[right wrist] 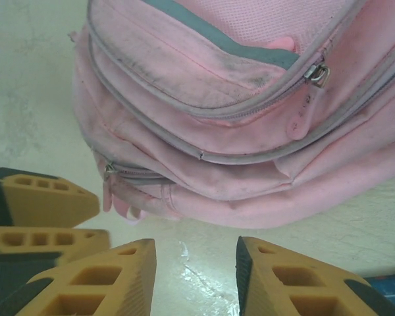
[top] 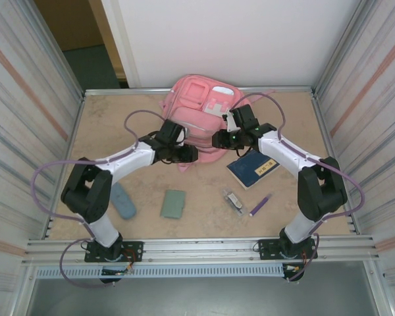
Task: Pack the student bag
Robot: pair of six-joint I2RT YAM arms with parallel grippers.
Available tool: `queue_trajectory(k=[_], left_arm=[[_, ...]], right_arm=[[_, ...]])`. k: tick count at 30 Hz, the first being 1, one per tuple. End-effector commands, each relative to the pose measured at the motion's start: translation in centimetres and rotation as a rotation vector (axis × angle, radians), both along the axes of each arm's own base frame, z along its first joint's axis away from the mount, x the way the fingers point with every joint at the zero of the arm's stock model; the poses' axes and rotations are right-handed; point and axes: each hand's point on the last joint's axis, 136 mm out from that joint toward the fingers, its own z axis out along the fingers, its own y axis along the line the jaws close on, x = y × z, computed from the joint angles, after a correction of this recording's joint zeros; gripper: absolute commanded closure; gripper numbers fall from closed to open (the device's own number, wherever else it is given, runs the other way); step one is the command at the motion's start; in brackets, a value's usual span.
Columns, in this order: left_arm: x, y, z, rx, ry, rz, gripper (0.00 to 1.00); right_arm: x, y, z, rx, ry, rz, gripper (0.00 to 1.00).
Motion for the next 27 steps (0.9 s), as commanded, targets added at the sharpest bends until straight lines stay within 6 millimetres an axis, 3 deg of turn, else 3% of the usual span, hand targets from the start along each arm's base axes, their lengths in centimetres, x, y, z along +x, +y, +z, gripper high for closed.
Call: queue_trajectory(k=[1,4,11,16,19,22,24,27], left_arm=[[0.3,1.2,-2.4,0.116,0.051,0.066,0.53],[1.2,1.7,-3.1,0.181,0.034,0.099,0.59],[2.2,0.9,-1.8,0.168,-0.021,0.049,0.89],[2.0,1.3,-1.2,0.173,-0.034,0.009,0.92],[1.8,1.8,-0.4,0.145,-0.039,-0.004,1.0],[1.2,1.8,0.9,0.074,-0.034,-0.038,1.0],[0.8,1.7,1.9,0.035,-0.051,-0.061,1.0],[0.2,0.3,3.9,-0.069,-0.098,-0.168,1.0]], right_arm=[[0.0,0.1,1.4,-0.007,-0.07,0.011,0.63],[-0.2,0.8,1.6,0.004,-0.076,0.031,0.63],[-1.4,1.7,0.8,-0.016,-0.072,0.081,0.63],[-2.0,2.1,0.2,-0.024,-0.063,0.101,0.63],[-2.2,2.2,0.3,-0.029,-0.069,0.11,0.63],[-2.1,2.1,0.5,-0.037,-0.075,0.107,0.63],[-1.8,2.0,0.0,-0.007,-0.033,0.004,0.63],[-2.5,2.8,-2.2,0.105,0.193,-0.226,0.56]])
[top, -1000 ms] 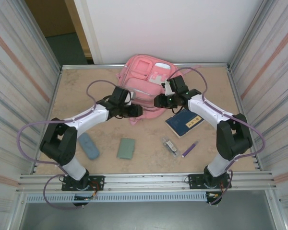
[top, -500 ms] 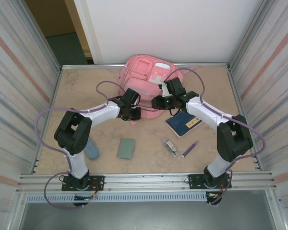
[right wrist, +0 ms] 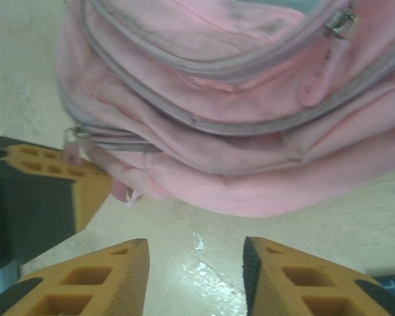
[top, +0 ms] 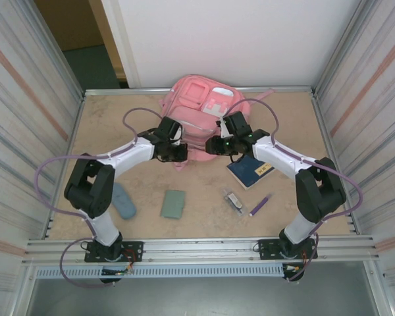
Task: Pack the student bag
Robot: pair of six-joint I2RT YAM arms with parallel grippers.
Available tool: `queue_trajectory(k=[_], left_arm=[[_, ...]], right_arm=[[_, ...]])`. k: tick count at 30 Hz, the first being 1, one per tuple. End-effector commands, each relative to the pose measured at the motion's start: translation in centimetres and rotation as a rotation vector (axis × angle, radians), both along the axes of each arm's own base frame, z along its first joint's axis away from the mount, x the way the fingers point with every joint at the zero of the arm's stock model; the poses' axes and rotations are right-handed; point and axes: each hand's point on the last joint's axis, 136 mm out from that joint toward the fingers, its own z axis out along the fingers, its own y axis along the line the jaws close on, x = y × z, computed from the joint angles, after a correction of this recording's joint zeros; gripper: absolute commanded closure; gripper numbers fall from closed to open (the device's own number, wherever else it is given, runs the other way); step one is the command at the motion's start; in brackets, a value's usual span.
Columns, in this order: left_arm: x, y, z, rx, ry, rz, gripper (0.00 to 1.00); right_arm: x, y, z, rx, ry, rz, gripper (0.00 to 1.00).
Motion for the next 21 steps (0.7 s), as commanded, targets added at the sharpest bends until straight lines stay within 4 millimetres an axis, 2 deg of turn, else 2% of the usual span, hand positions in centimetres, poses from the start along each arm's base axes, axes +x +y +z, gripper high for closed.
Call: queue_trajectory(k=[1,4,7,9,11,13,18,21], left_arm=[[-0.6,-2.8,4.8,-0.168,-0.109,-0.179,1.0],[-1.1,-4.2,5.7,-0.252,-0.103,-0.236,1.0],[-1.3,-5.3,6.0,-0.346,-0.087,-0.237,1.0],[-1.4,-6.1,6.2,-0.376,-0.093,-0.249,1.0],[-1.6,-6.8,6.5,-0.39,-0.094,-0.266,1.0],[-1.7,-7.4,6.8,-0.432,-0.077,-0.271,1.0],[-1.9,-8.2,6.9,-0.501,-0.039,-0.255,1.0],[-2.1,-7.8,6.9,-0.478,-0.047,-0.247,1.0]], right_arm=[[-0.9,1.3,-1.0,0.119,0.205,-0.221,0.56],[-0.9,2.4,-0.8,0.135,0.27,-0.319,0.53],[-0.5,1.5,-0.6,0.176,0.314,-0.497,0.4],[-0.6,0.9,-1.5,0.196,0.353,-0.591,0.39],[-1.1,-0.2,-3.2,0.193,0.42,-0.7,0.39],[-1.0,-0.5,-3.9,0.224,0.438,-0.757,0.4],[1.0,-0.6,-3.7,0.287,0.404,-0.801,0.41],[1.9,-1.0,-4.1,0.322,0.401,-0.81,0.5]])
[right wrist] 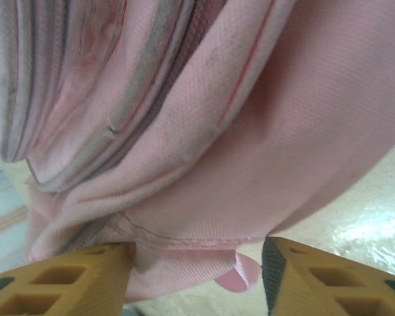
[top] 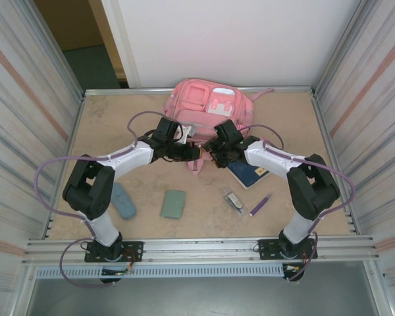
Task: Pack the student bag
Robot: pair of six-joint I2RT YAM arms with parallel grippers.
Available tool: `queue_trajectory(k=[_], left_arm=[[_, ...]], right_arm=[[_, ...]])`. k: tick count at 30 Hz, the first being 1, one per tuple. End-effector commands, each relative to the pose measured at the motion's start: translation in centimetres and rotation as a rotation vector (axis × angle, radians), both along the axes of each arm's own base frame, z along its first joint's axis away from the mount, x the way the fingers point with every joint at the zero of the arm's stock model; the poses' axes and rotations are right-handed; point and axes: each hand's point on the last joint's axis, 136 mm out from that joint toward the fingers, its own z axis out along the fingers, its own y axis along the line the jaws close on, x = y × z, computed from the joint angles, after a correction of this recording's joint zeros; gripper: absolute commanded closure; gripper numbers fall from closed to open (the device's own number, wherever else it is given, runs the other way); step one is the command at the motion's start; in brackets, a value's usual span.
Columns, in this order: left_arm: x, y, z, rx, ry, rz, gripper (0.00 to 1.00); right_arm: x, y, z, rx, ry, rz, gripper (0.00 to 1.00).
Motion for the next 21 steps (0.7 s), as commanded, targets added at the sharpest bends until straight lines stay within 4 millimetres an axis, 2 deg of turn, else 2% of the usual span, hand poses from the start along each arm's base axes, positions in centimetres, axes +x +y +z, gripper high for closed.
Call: queue_trajectory(k=[1,4,6,9,12,15,18,21], left_arm=[[-0.1,-0.9,3.2,-0.073,-0.073,-0.035,1.0],[0.8,2.1,1.6,0.044,-0.065,0.046,1.0],[1.3,4.3,0.5,0.092,-0.068,0.098,1.0],[1.9,7.5,-1.0,0.159,-0.076,0.157,1.0],[2.5,9.5,-1.8,0.197,-0.064,0.195,1.0],[3.1,10.1,-1.4,0.215,-0.065,0.202,1.0],[3.8,9.8,-0.9,0.215,-0.077,0.19,1.0],[4.7,6.9,0.6,0.089,-0.046,0.151,1.0]], right_arm=[[2.0,-1.7,-1.1,0.007,-0.008,-0.105,0.57],[2.1,-3.2,-1.0,-0.037,-0.034,-0.11,0.76],[2.2,-4.1,-0.6,-0.071,-0.059,-0.108,0.84],[2.5,-5.2,0.0,-0.108,-0.09,-0.088,0.89],[2.9,-6.0,0.4,-0.122,-0.111,-0.056,0.91],[3.5,-6.7,0.5,-0.117,-0.122,-0.036,0.91],[4.7,-7.7,0.7,-0.161,-0.168,0.005,0.9],[7.0,-8.5,-0.2,-0.252,-0.23,0.132,0.87]])
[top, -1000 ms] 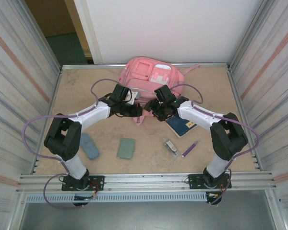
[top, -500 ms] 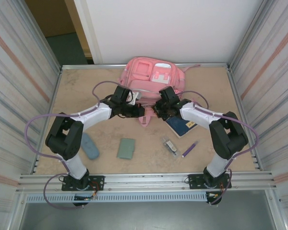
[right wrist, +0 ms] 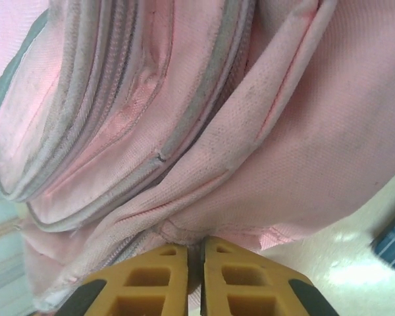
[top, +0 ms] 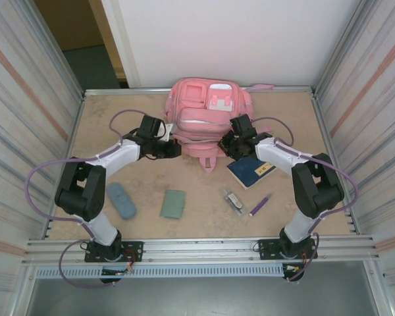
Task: Pack the student bag
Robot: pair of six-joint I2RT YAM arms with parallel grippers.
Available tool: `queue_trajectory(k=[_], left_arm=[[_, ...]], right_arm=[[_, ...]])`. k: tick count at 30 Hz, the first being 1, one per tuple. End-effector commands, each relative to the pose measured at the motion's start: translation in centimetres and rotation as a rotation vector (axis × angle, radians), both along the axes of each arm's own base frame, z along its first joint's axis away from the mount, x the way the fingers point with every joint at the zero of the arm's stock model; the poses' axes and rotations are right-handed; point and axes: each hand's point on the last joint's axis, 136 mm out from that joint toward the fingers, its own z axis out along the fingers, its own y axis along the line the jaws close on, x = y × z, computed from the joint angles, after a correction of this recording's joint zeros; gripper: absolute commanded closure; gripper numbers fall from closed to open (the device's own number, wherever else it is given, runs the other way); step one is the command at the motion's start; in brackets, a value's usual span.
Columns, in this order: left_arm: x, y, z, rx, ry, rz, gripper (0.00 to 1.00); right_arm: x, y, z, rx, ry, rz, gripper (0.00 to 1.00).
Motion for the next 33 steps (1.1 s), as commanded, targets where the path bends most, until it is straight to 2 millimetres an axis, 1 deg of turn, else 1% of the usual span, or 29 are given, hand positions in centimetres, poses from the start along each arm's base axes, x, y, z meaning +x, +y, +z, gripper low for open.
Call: queue_trajectory(k=[1,2,4,7,9,11,14,18,19,21,25,27,29,30,33], left_arm=[[1.5,-2.1,2.8,-0.082,-0.011,-0.024,1.0],[1.5,-3.4,3.7,-0.1,-0.025,-0.057,1.0],[1.0,-5.4,5.0,-0.104,-0.053,-0.109,1.0],[0.0,-7.5,6.1,-0.108,-0.097,-0.158,1.0],[-0.6,-8.7,5.9,-0.1,-0.101,-0.166,1.0],[-1.1,-9.8,5.4,-0.092,-0.097,-0.18,1.0],[-1.8,-11.3,4.6,-0.072,-0.097,-0.207,1.0],[-2.4,-12.8,3.9,-0.059,-0.11,-0.24,1.0],[-2.4,-13.1,3.8,-0.062,-0.109,-0.248,1.0],[-2.5,-13.7,3.9,-0.07,-0.112,-0.26,1.0],[-2.8,-14.5,4.5,-0.082,-0.132,-0.277,1.0],[-3.0,-14.6,4.5,-0.081,-0.141,-0.282,1.0],[-3.1,-14.4,4.1,-0.068,-0.137,-0.282,1.0],[-2.9,-14.1,3.9,-0.055,-0.14,-0.275,1.0],[-2.3,-12.5,2.4,-0.008,-0.14,-0.231,1.0]], right_arm=[[3.9,-3.3,-0.4,-0.138,-0.106,0.075,0.85],[4.2,-3.1,-0.7,-0.099,-0.097,0.102,0.83],[4.5,-3.4,-0.4,-0.051,-0.091,0.112,0.77],[3.9,-5.2,-0.2,-0.052,-0.043,0.097,0.66],[2.8,-6.4,0.5,-0.035,-0.008,0.07,0.61],[1.3,-6.9,1.6,-0.011,0.021,0.048,0.56],[-1.0,-7.3,3.2,-0.021,0.098,-0.011,0.47],[-2.6,-6.1,4.6,0.009,0.13,-0.09,0.44],[-2.7,-5.5,4.7,0.005,0.118,-0.082,0.44],[-2.6,-4.8,4.3,0.005,0.14,-0.113,0.44],[-1.8,-3.3,2.3,0.034,0.181,-0.145,0.44],[-1.4,-2.2,1.4,0.037,0.203,-0.126,0.45],[-1.2,-1.1,0.4,0.042,0.239,-0.085,0.5],[-1.2,-0.7,-0.1,0.042,0.257,-0.072,0.55],[-0.8,-0.1,-0.6,0.045,0.26,-0.046,0.78]])
